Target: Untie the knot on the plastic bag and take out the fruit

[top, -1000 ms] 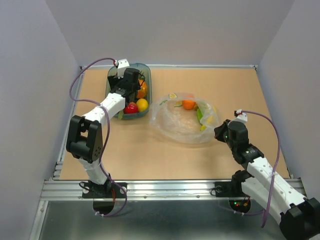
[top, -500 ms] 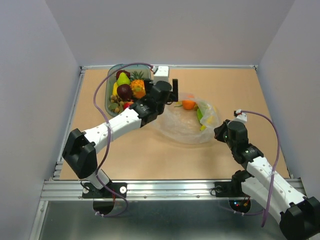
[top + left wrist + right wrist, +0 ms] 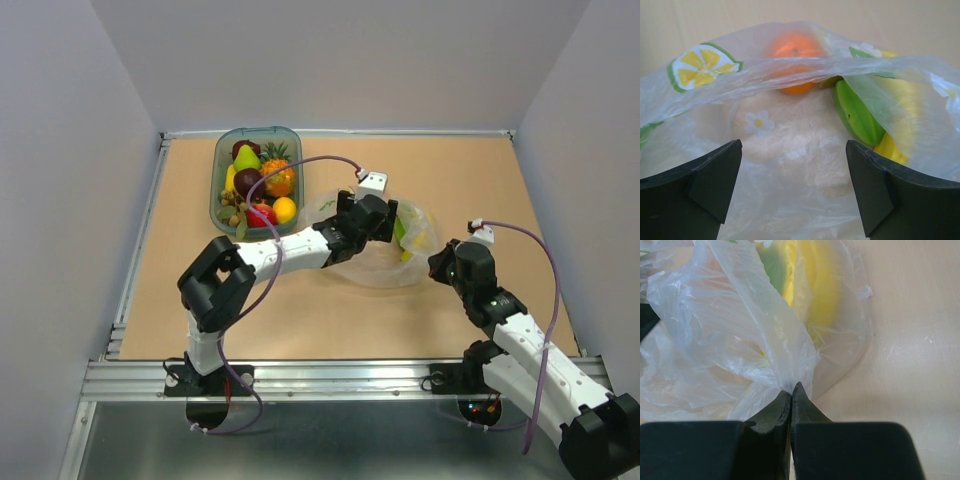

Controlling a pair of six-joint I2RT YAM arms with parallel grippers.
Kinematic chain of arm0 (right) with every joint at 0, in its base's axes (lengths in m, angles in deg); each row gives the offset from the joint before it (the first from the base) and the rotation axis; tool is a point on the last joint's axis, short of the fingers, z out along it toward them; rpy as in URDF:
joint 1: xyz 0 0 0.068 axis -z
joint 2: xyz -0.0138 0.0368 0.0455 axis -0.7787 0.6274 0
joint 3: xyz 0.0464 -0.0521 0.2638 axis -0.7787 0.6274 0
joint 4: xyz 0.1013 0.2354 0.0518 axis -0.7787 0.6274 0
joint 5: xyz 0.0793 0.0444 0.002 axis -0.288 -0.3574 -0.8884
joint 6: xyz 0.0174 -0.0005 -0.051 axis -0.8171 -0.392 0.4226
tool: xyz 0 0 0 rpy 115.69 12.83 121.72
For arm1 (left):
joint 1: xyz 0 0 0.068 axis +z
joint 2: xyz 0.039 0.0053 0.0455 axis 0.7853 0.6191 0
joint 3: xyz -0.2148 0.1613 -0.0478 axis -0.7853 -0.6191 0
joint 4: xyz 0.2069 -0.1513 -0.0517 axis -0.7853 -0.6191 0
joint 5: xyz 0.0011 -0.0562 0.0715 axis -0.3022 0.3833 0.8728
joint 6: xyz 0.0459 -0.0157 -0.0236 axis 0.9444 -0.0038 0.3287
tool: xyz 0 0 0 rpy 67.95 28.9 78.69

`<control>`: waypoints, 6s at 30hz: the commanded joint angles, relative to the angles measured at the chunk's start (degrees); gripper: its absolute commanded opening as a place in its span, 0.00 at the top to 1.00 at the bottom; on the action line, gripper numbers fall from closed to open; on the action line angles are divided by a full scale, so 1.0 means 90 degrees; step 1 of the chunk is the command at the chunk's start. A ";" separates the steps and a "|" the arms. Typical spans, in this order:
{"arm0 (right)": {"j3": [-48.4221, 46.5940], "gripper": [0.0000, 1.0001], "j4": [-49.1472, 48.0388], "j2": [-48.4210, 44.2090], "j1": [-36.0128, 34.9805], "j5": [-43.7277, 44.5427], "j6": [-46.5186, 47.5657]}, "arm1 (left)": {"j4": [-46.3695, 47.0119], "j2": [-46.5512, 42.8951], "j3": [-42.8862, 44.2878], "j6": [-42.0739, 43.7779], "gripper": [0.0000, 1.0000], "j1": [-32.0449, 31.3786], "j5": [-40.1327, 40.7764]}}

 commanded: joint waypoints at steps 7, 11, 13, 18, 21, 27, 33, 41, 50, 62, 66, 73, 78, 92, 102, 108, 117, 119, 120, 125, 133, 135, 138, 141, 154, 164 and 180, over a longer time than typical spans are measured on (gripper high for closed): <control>-0.0004 1.00 -0.0287 -0.0089 -0.0050 -0.0122 0.0035 | 0.1489 0.1181 0.0920 -0.0255 0.04 0.0117 0.0642; 0.0006 0.99 -0.0296 -0.0108 -0.0040 -0.0132 0.0045 | 0.1881 0.1494 0.1076 -0.0391 0.04 0.0215 0.0887; 0.0015 0.99 -0.0287 -0.0128 -0.0050 -0.0142 0.0045 | 0.1998 0.1660 0.1144 -0.0508 0.04 0.0293 0.0956; 0.0015 1.00 -0.0297 -0.0108 -0.0050 -0.0161 0.0045 | 0.2115 0.2012 0.1457 -0.0548 0.04 0.0391 0.1005; 0.0015 1.00 -0.0326 -0.0079 -0.0050 -0.0210 0.0065 | 0.2164 0.2227 0.1593 -0.0616 0.04 0.0449 0.1103; 0.0025 0.99 -0.0414 -0.0030 -0.0050 -0.0366 0.0104 | 0.2477 0.2540 0.1730 -0.0763 0.04 0.0528 0.1054; 0.0035 1.00 -0.0492 0.0048 -0.0040 -0.0513 0.0133 | 0.2877 0.2931 0.1965 -0.0626 0.05 0.0557 0.0859; 0.0044 1.00 -0.0531 0.0077 -0.0040 -0.0552 0.0153 | 0.3395 0.3243 0.1984 -0.0431 0.12 0.0576 0.0605; 0.0054 1.00 -0.0541 0.0067 -0.0050 -0.0513 0.0143 | 0.3785 0.2756 0.1429 -0.0421 0.72 0.0606 0.0322; 0.0064 1.00 -0.0541 0.0009 -0.0040 -0.0415 0.0104 | 0.3396 0.0599 -0.0505 -0.0216 0.88 0.0518 -0.0117; 0.0074 1.00 -0.0531 -0.0011 -0.0040 -0.0396 0.0114 | 0.2471 -0.0075 -0.0838 -0.0206 0.88 0.0479 -0.0625; 0.0064 1.00 -0.0531 -0.0011 -0.0050 -0.0396 0.0114 | 0.1012 -0.1189 -0.0750 0.0018 0.87 0.0479 -0.2148; 0.0035 1.00 -0.0541 0.0038 -0.0050 -0.0347 0.0201 | 0.0144 -0.2243 -0.0633 0.0145 0.87 0.0508 -0.2083; -0.0131 0.99 -0.0511 0.0409 -0.0040 -0.0484 0.0211 | -0.0765 -0.1438 0.0840 0.0350 0.78 0.3085 -0.0694; -0.0336 0.99 -0.0492 0.0799 -0.0050 -0.0493 0.0309 | -0.1048 0.0957 0.3261 0.0858 0.76 0.4140 -0.0343; -0.0522 1.00 -0.0443 0.1024 -0.0050 -0.0572 0.0397 | -0.1107 0.1885 0.4053 0.1141 0.69 0.4395 -0.0235; -0.0805 1.00 -0.0258 0.1044 -0.0050 -0.0386 0.0504 | -0.1420 0.2004 0.4085 0.1142 0.19 0.4405 -0.0469; -0.0883 1.00 -0.0199 0.1034 -0.0050 -0.0376 0.0533 | -0.1400 0.1800 0.3938 0.1113 0.12 0.4414 -0.0537; -0.0903 1.00 -0.0189 0.1015 -0.0040 -0.0367 0.0543 | -0.1390 0.1721 0.3822 0.1093 0.10 0.4405 -0.0576; -0.1000 1.00 -0.0063 0.0917 -0.0050 -0.0250 0.0592 | -0.1273 0.1165 0.3430 0.1005 0.07 0.4395 -0.0820; -0.1565 0.46 0.0377 0.0654 -0.0050 -0.0122 0.0875 | -0.0788 -0.0182 0.2087 0.0566 0.07 0.4005 -0.1348; -0.1829 0.17 0.0629 0.0634 -0.0050 -0.0190 0.1011 | -0.0513 -0.0776 0.1606 0.0507 0.07 0.3723 -0.1377; -0.2512 0.00 0.1020 0.0760 -0.0050 -0.0230 0.1177 | 0.0112 -0.1548 0.0659 0.0322 0.07 0.3362 -0.1426; -0.3099 0.00 0.1256 0.1071 -0.0050 -0.0182 0.1285 | 0.0689 -0.2234 -0.0346 0.0321 0.07 0.3010 -0.1417; -0.4203 0.00 0.1227 0.3640 -0.0040 0.0608 0.1295 | 0.1998 -0.3388 -0.2672 0.0272 0.07 0.1163 -0.1329; -0.4008 0.83 0.0866 0.4219 -0.0011 0.0816 0.1792 | 0.3188 -0.2617 -0.3484 0.0087 0.07 0.0655 -0.1504; -0.4789 1.00 0.2154 0.3026 -0.2041 -0.0835 0.1422 | 0.3590 -0.1385 -0.3386 -0.0704 0.07 0.0313 -0.1388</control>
